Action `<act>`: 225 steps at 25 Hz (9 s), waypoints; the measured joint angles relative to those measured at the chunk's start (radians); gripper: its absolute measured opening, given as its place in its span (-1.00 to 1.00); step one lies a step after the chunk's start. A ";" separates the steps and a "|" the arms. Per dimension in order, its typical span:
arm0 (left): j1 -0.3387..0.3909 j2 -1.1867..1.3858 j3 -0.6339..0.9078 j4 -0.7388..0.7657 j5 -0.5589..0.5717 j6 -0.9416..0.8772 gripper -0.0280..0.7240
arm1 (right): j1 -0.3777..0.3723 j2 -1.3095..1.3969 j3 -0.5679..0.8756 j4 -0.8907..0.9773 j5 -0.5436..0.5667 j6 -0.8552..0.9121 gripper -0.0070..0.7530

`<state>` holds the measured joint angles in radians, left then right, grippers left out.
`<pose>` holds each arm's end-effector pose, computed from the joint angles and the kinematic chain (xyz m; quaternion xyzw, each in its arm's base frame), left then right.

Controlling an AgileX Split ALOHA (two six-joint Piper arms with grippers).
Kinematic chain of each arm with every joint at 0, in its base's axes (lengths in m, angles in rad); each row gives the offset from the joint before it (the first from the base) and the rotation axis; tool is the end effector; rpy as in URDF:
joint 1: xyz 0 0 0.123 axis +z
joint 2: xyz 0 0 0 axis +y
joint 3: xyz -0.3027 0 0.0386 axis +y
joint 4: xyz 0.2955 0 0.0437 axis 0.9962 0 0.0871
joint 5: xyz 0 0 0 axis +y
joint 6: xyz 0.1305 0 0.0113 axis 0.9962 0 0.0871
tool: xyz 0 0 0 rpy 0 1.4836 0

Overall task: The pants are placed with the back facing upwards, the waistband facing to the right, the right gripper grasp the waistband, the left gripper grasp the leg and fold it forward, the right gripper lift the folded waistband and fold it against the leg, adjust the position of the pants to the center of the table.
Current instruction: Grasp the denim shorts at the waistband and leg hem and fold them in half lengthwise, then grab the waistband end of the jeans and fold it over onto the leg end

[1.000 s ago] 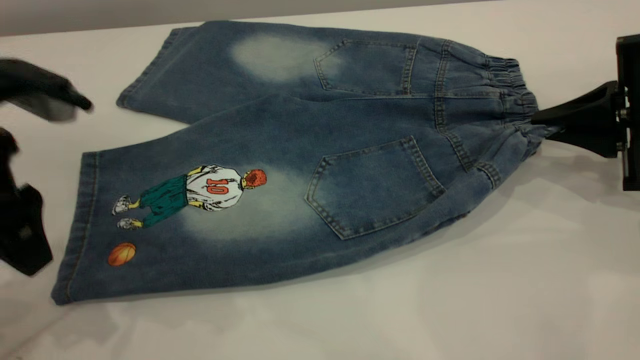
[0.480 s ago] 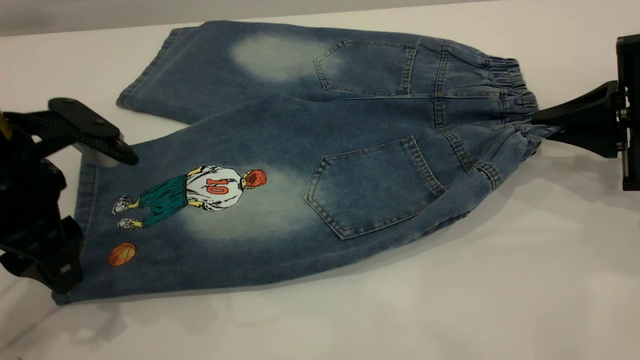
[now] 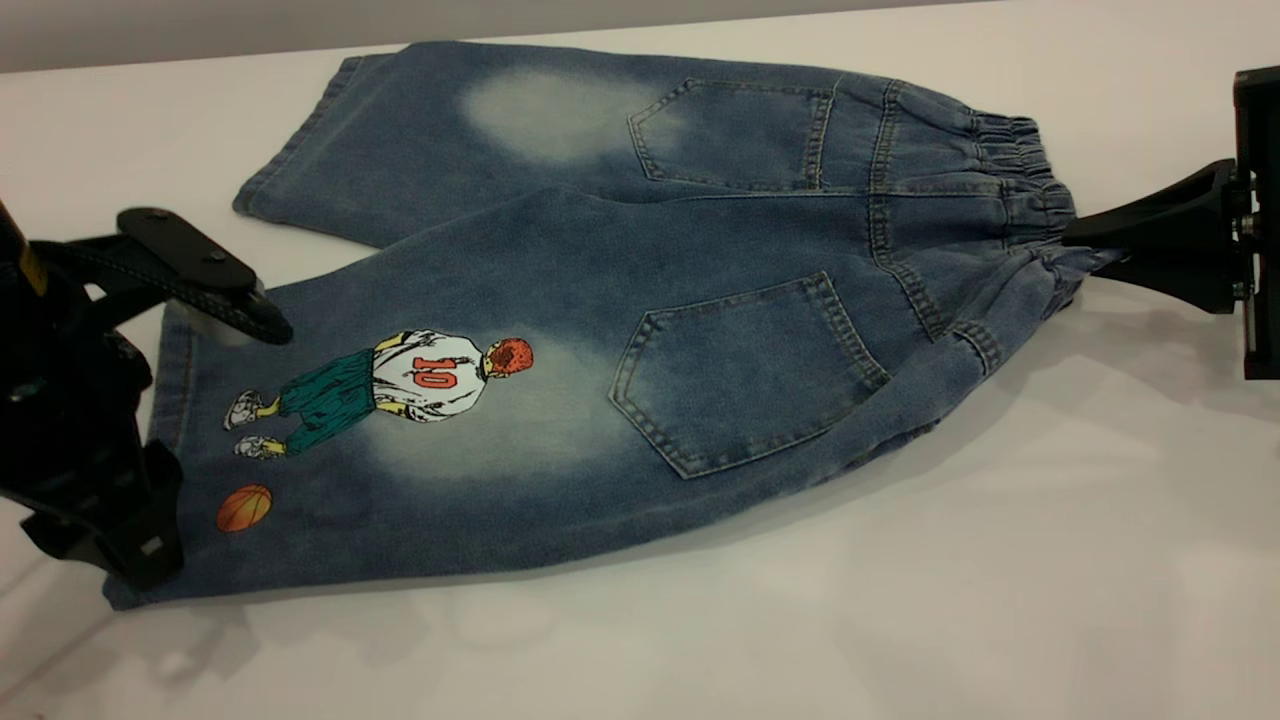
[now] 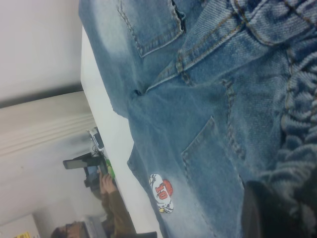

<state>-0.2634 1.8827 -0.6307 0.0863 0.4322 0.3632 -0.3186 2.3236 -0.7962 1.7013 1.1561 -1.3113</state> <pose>0.2526 -0.0632 0.0015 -0.3454 -0.9382 -0.0169 0.0139 0.3354 0.0146 -0.0260 0.2552 0.7918 0.5447 0.1062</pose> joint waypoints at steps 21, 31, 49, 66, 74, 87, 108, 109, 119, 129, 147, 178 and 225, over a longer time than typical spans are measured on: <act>0.000 0.086 -0.002 -0.029 -0.031 0.051 -0.09 | 0.000 0.000 0.000 0.003 0.017 0.001 -0.92; 0.001 0.113 -0.003 -0.025 -0.039 0.032 -0.76 | 0.000 0.000 0.000 0.002 0.048 0.000 -0.92; -0.001 -0.161 0.002 -0.041 0.079 0.021 -0.83 | 0.000 -0.001 0.052 -0.045 0.066 0.025 -0.92; 0.014 -0.491 0.018 0.023 0.053 0.032 -0.83 | 0.000 -0.084 0.450 0.044 0.064 -0.257 -0.92; 0.060 -0.470 -0.051 0.237 -0.182 -0.188 -0.83 | 0.000 -0.290 0.386 0.037 0.065 -0.063 -0.92; 0.172 -0.144 -0.382 0.393 -0.279 -0.321 -0.83 | 0.000 -0.306 0.138 0.038 0.009 0.267 -0.92; 0.091 0.366 -0.951 0.441 -0.196 -0.260 -0.83 | 0.100 -0.149 -0.150 0.045 -0.296 0.475 -0.92; 0.091 0.374 -0.951 0.441 -0.196 -0.260 -0.83 | 0.100 -0.147 -0.150 0.044 -0.289 0.473 -0.92; 0.091 0.435 -0.965 0.490 -0.246 -0.273 -0.83 | 0.100 -0.147 -0.151 0.042 -0.279 0.438 -0.82; 0.091 0.438 -1.008 0.489 -0.256 -0.274 -0.81 | 0.100 -0.147 -0.151 0.042 -0.253 0.429 -0.61; 0.089 0.398 -1.037 0.487 -0.192 -0.418 0.12 | 0.099 -0.149 -0.249 0.034 -0.061 0.366 0.05; -0.002 0.363 -1.037 -0.039 -0.027 -0.025 0.14 | 0.475 -0.149 -0.259 -0.369 -0.272 0.258 0.36; 0.002 0.307 -1.037 -0.124 -0.016 0.051 0.14 | 0.225 -0.030 -0.258 -0.398 -0.205 0.540 0.62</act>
<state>-0.2613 2.1900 -1.6680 -0.0375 0.4161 0.4144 -0.0934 2.2938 -1.0543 1.3034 0.9516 -0.7717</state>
